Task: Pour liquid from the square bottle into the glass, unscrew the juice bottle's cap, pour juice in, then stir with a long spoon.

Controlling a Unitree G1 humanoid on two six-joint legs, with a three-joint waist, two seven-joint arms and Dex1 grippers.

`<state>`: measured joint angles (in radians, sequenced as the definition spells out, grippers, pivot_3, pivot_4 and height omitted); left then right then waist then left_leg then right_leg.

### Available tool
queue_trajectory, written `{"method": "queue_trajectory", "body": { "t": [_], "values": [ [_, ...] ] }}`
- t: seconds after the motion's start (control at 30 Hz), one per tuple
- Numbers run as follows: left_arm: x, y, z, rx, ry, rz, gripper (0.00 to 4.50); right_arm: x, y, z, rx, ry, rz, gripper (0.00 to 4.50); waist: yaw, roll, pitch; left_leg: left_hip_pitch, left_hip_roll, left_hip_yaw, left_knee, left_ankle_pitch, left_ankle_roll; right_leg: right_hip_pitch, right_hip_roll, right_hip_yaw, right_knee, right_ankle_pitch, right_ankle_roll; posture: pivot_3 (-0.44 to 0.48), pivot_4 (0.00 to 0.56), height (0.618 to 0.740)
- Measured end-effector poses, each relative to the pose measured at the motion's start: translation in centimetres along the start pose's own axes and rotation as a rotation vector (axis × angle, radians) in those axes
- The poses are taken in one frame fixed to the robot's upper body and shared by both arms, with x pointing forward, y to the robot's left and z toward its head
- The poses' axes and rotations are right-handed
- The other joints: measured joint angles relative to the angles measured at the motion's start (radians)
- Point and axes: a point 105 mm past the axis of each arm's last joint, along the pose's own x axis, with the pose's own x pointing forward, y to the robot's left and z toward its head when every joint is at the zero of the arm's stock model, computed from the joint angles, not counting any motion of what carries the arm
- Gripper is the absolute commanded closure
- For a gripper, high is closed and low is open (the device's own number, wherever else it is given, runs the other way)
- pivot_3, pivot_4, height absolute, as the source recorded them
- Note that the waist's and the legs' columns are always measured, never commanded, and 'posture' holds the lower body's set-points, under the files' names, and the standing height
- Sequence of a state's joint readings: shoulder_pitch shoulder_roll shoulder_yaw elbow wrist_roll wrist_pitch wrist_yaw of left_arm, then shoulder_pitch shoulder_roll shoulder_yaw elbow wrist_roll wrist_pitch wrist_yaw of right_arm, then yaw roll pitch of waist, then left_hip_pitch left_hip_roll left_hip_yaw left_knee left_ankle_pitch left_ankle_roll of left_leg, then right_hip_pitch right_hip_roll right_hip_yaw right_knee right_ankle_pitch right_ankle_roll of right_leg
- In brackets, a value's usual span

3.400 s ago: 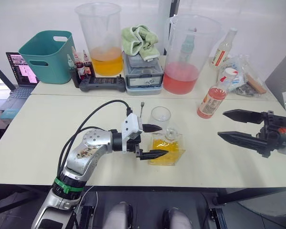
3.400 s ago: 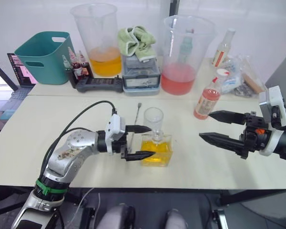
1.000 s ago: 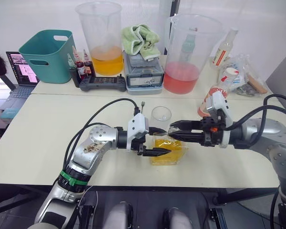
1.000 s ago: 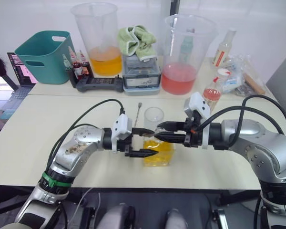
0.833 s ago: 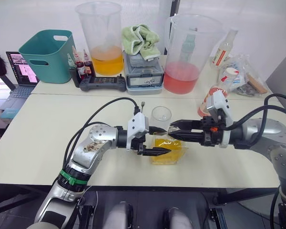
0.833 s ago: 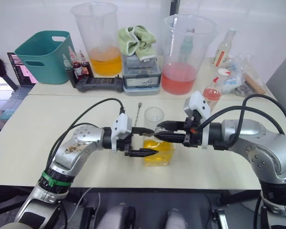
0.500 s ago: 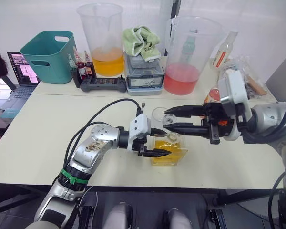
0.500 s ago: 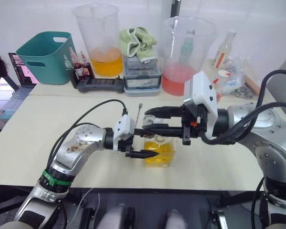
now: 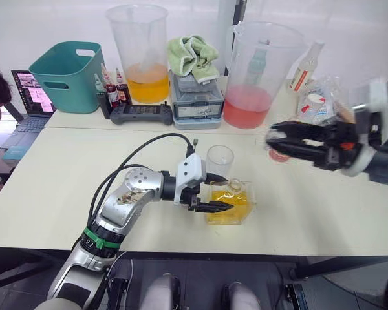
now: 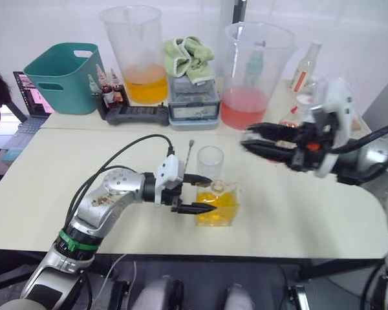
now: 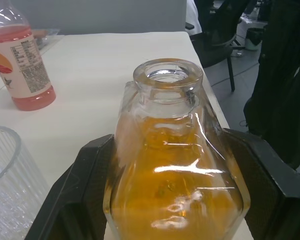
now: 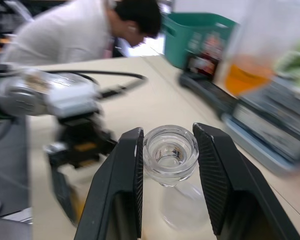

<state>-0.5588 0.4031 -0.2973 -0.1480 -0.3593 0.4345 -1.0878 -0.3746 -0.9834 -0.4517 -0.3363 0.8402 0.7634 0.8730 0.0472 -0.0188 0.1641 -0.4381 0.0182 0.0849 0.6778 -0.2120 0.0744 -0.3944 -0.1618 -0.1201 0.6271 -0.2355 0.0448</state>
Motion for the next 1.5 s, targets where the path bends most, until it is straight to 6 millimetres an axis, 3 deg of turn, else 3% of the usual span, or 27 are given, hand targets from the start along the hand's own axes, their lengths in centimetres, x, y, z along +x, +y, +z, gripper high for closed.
{"method": "queue_trajectory", "body": {
  "t": [0.17,0.3,0.43,0.63,0.93,1.03,1.1,1.33,1.5],
  "values": [
    [-0.3,0.1,-0.1,-0.016,-0.01,0.025,1.73,-4.5,-5.8,-4.9,0.044,0.102,-0.321,3.48,-0.007,0.002,-0.001,0.001,0.0,0.0,0.0,0.0,-0.001,0.0,0.0,0.001,0.001,0.0,0.0,0.0,0.15,0.736],
    [-0.5,0.2,-0.2,-0.039,-0.022,0.045,1.73,-6.1,-8.2,-7.8,0.075,0.109,-0.473,3.48,-0.009,0.004,-0.002,0.004,0.0,0.001,0.0,0.0,-0.001,0.002,0.0,0.002,0.001,0.0,0.0,0.0,0.15,0.736],
    [-0.7,0.2,-0.3,-0.054,-0.038,0.069,1.73,-7.2,-10.2,-13.0,0.161,0.163,-0.651,3.48,-0.011,0.005,-0.001,0.005,-0.001,0.001,-0.001,0.0,-0.001,0.003,0.0,0.003,0.001,-0.001,0.001,0.0,0.15,0.736],
    [-0.8,0.2,-0.2,-0.055,-0.044,0.081,1.73,-8.1,-11.6,-18.1,0.236,0.203,-0.825,3.48,-0.017,0.008,-0.001,0.006,-0.001,0.002,-0.002,0.003,-0.005,0.003,0.0,0.004,0.001,-0.001,0.002,0.0,0.15,0.736],
    [-1.0,0.2,-0.3,-0.056,-0.043,0.09,1.73,-8.5,-11.1,-21.1,0.287,0.242,-0.857,3.48,-0.029,0.008,-0.001,0.007,-0.001,0.002,-0.002,0.001,-0.002,0.004,0.0,0.005,0.001,-0.001,0.002,0.0,0.15,0.736],
    [-1.1,0.2,-0.4,-0.056,-0.04,0.091,1.73,-8.4,-11.0,-21.3,0.284,0.243,-0.849,3.48,-0.032,0.008,-0.002,0.008,-0.001,0.002,-0.002,0.001,-0.002,0.005,0.0,0.005,0.001,-0.001,0.002,0.0,0.15,0.736],
    [-1.1,0.2,-0.4,-0.056,-0.04,0.091,1.73,-8.3,-11.0,-21.4,0.28,0.243,-0.847,2.45,-0.032,0.008,-0.002,0.008,-0.001,0.002,-0.002,0.001,-0.002,0.005,0.0,0.005,0.001,-0.001,0.002,0.0,0.15,0.736],
    [-1.1,0.2,-0.4,-0.053,-0.04,0.09,1.73,-8.2,-10.5,-21.2,0.283,0.23,-0.812,0.13,-0.032,0.008,-0.002,0.008,-0.001,0.002,-0.002,0.001,-0.001,0.005,0.0,0.006,0.001,-0.001,0.002,0.0,0.15,0.736],
    [-1.1,0.1,-0.4,-0.051,-0.042,0.088,1.73,-8.3,-10.8,-18.7,0.235,0.173,-0.792,0.0,-0.032,0.009,-0.001,0.008,-0.001,0.003,-0.002,0.0,-0.001,0.005,-0.001,0.006,0.001,-0.001,0.002,0.0,0.15,0.736]
  ]
}}
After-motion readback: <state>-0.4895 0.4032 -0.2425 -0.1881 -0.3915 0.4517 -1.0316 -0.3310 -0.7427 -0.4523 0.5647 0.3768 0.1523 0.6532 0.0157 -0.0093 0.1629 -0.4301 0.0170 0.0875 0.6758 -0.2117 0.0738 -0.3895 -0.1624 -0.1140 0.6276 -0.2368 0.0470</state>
